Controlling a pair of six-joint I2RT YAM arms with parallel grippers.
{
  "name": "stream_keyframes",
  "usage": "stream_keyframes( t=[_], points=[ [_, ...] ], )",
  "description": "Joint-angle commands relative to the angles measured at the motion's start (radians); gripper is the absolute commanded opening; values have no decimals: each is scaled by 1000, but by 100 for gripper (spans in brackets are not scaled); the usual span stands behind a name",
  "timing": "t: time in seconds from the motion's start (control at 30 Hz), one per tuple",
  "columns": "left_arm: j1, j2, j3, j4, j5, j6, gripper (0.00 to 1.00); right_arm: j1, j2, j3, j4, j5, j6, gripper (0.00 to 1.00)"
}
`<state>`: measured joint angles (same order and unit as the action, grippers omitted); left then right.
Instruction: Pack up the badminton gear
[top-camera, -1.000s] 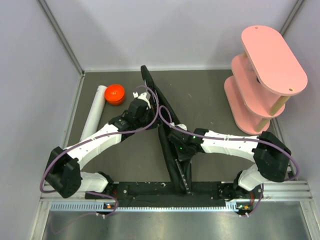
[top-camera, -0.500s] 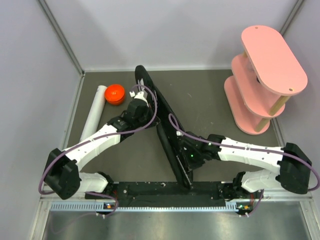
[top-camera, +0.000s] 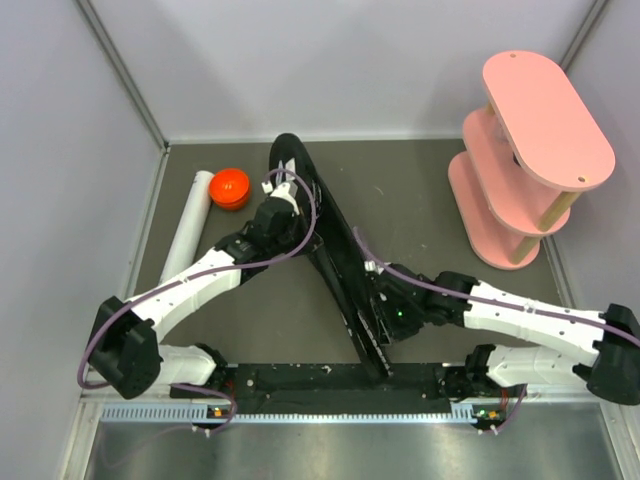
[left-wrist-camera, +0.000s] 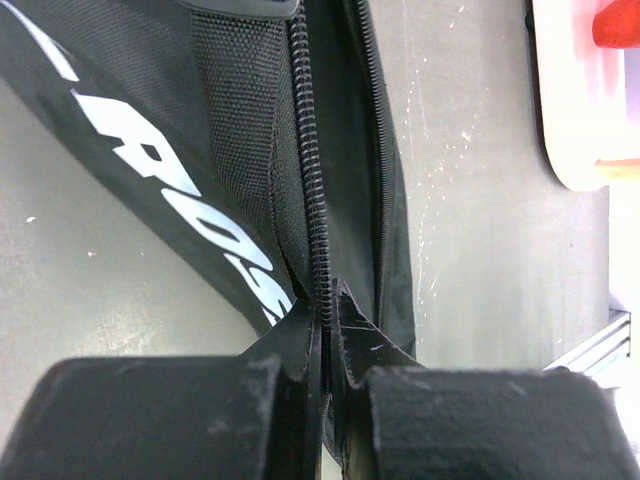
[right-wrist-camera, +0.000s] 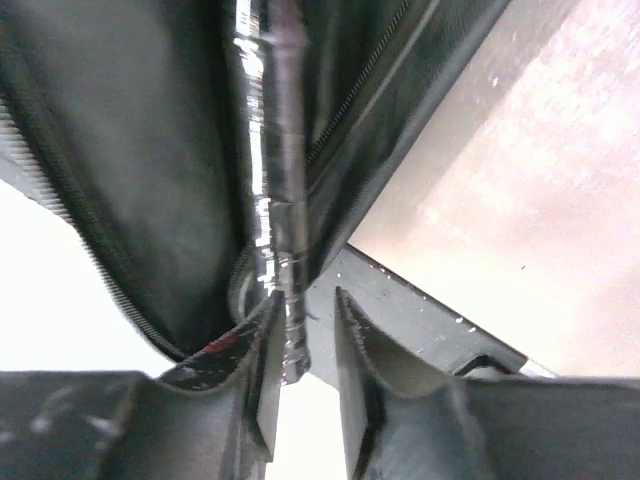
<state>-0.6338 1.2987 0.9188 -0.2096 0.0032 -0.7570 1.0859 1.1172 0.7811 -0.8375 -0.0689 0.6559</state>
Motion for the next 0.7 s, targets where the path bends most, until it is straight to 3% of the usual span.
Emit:
stream_keyframes(
  t=[0.0, 0.13, 0.27, 0.37, 0.5, 0.67],
  points=[
    [5, -32, -15, 119, 38, 31, 0, 16, -59, 76, 46, 92, -51, 32],
    [5, -44, -43, 133, 69, 39, 0, 12, -17, 79, 167, 47, -104, 49],
    [5, -56, -63, 156, 101, 48, 0, 3, 61, 104, 202, 105, -174, 54],
    [5, -53, -61, 159, 124, 58, 0, -70, 78, 81, 254, 75, -200, 53],
    [5, -52, -57, 159, 136, 62, 0, -156, 55, -11, 448, -229, -245, 52],
    [5, -47, -52, 159, 149, 61, 0, -167, 101, -74, 569, -354, -279, 54]
  ],
)
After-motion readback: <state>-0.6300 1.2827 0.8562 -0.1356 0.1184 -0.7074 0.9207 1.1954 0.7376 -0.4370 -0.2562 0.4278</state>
